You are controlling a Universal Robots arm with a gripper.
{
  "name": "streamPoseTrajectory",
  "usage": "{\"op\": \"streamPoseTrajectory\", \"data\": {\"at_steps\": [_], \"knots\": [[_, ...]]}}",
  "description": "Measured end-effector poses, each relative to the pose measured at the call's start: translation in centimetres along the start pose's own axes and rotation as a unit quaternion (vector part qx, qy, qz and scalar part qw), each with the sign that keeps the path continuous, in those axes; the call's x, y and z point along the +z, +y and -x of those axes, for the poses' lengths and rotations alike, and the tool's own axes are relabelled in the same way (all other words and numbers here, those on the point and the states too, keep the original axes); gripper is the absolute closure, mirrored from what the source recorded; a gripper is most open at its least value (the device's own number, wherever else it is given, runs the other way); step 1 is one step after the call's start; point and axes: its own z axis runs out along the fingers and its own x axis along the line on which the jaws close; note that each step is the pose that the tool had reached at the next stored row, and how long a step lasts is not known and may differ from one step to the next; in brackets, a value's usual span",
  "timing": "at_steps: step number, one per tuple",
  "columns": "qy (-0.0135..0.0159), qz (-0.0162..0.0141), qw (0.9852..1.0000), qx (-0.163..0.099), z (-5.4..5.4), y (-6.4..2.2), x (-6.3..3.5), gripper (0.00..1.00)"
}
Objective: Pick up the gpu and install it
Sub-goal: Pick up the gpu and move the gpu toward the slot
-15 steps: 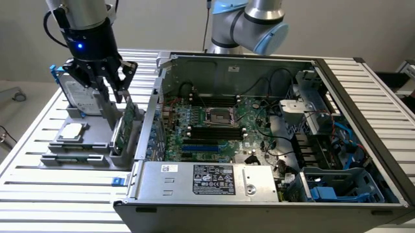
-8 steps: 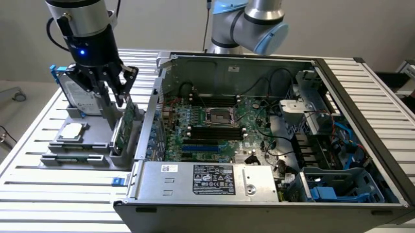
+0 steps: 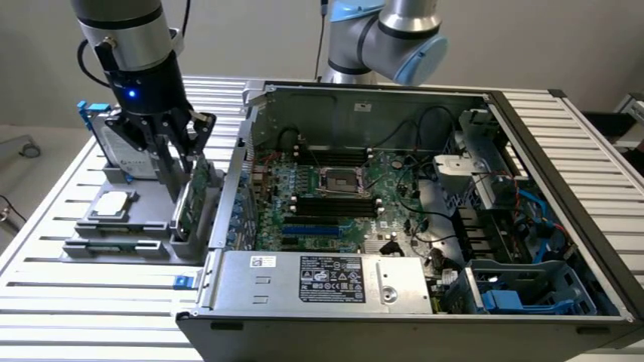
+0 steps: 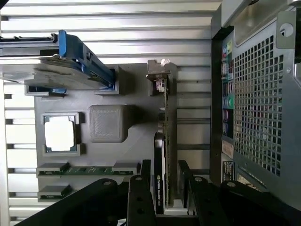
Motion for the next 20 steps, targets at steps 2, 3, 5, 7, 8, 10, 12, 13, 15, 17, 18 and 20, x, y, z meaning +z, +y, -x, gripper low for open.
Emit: {"op": "streamPoseTrajectory", "data": {"at_steps": [2,3,5,7,8,10,12,13,15,17,18,20], "knots": [[0.0001,-0.0001,1.0000,0.000,0.0,-0.02,0.36,0.64],[0.0001,-0.0001,1.0000,0.000,-0.1,-0.03,0.55,0.64],[0.0000,-0.0001,1.0000,0.000,-0.1,-0.05,0.92,0.64],[0.0000,-0.0002,1.0000,0.000,-0.2,-0.09,1.28,0.64],[0.0001,-0.0005,1.0000,0.000,-0.2,-0.12,1.45,0.64],[0.0000,-0.0012,1.0000,0.000,-0.2,-0.18,1.80,0.64],[-0.0001,-0.0022,1.0000,0.000,-0.2,-0.25,2.10,0.64],[-0.0002,-0.0028,1.0000,0.000,-0.2,-0.30,2.22,0.64],[-0.0006,-0.0047,1.0000,0.000,-0.2,-0.38,2.43,0.64],[-0.0013,-0.0079,1.0000,0.000,-0.2,-0.44,2.58,0.64],[-0.0019,-0.0096,1.0000,0.000,-0.1,-0.46,2.67,0.64],[-0.0036,-0.0119,0.9999,0.000,-0.1,-0.47,2.87,0.64]]}}
